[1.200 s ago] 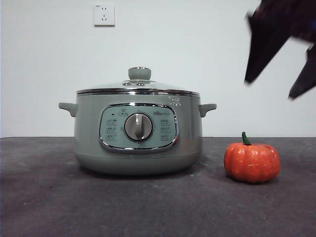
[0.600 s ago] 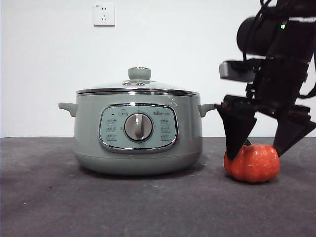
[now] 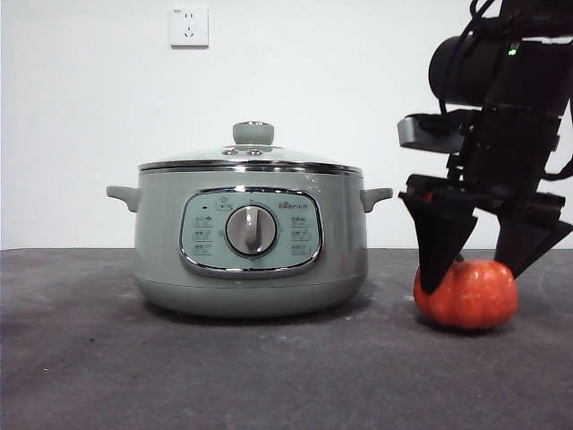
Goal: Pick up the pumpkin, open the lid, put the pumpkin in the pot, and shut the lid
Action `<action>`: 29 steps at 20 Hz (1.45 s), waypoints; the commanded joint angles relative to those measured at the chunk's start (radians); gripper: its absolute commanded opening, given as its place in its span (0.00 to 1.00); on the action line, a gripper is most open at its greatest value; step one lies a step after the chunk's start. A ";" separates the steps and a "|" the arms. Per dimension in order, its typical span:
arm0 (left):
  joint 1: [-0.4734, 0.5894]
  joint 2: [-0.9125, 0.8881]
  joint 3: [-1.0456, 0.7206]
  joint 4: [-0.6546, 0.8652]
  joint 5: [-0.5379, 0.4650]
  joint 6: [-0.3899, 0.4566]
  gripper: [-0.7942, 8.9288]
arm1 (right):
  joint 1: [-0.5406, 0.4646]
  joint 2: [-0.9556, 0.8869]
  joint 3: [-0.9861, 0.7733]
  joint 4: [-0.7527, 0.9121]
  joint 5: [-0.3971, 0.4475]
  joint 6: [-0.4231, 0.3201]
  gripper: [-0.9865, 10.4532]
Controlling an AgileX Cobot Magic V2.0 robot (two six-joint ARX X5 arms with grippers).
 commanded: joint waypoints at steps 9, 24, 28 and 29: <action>-0.181 0.396 0.254 0.251 -0.079 -0.072 0.83 | 0.001 -0.518 -0.001 -0.080 0.001 0.044 0.08; -0.505 1.060 0.576 0.523 -0.354 -0.029 0.83 | 0.001 -0.766 -0.001 -0.201 0.000 0.078 0.08; -0.518 1.144 0.576 0.523 -0.380 -0.010 0.83 | 0.001 -0.766 -0.001 -0.203 0.000 0.078 0.08; -0.518 1.160 0.576 0.521 -0.381 -0.010 0.83 | 0.001 -0.766 -0.001 -0.203 0.000 0.077 0.08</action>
